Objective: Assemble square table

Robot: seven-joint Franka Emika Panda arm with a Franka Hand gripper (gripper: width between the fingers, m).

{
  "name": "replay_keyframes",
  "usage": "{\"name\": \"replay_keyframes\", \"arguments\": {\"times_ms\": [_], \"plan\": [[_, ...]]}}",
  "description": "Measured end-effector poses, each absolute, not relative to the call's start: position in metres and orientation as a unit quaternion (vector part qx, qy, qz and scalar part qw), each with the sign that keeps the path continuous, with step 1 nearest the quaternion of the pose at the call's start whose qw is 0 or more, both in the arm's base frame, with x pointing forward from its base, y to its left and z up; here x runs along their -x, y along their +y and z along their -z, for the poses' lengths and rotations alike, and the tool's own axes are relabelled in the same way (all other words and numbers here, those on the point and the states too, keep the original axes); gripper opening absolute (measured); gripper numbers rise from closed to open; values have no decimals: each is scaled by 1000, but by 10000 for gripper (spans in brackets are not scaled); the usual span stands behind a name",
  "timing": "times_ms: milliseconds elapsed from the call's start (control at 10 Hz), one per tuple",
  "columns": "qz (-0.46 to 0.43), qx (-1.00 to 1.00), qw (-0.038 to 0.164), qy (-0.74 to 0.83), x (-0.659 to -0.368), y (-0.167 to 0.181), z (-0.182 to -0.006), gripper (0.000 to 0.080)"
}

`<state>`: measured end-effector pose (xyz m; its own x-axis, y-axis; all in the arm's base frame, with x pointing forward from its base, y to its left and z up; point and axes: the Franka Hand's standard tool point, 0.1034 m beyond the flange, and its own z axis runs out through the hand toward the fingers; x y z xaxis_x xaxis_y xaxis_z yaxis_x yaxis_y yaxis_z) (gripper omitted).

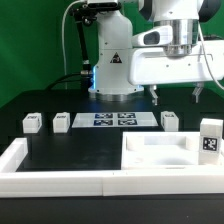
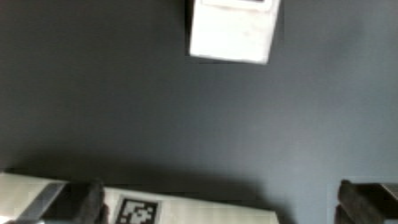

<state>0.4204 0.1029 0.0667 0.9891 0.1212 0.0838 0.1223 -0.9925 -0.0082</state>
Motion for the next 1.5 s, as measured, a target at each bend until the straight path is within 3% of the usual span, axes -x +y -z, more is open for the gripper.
{"name": "replay_keyframes", "arguments": {"times_ms": [400, 1500], "plan": [[18, 998, 7, -61, -417, 103, -65, 649], [-328, 944, -7, -41, -398, 98, -54, 649]]}}
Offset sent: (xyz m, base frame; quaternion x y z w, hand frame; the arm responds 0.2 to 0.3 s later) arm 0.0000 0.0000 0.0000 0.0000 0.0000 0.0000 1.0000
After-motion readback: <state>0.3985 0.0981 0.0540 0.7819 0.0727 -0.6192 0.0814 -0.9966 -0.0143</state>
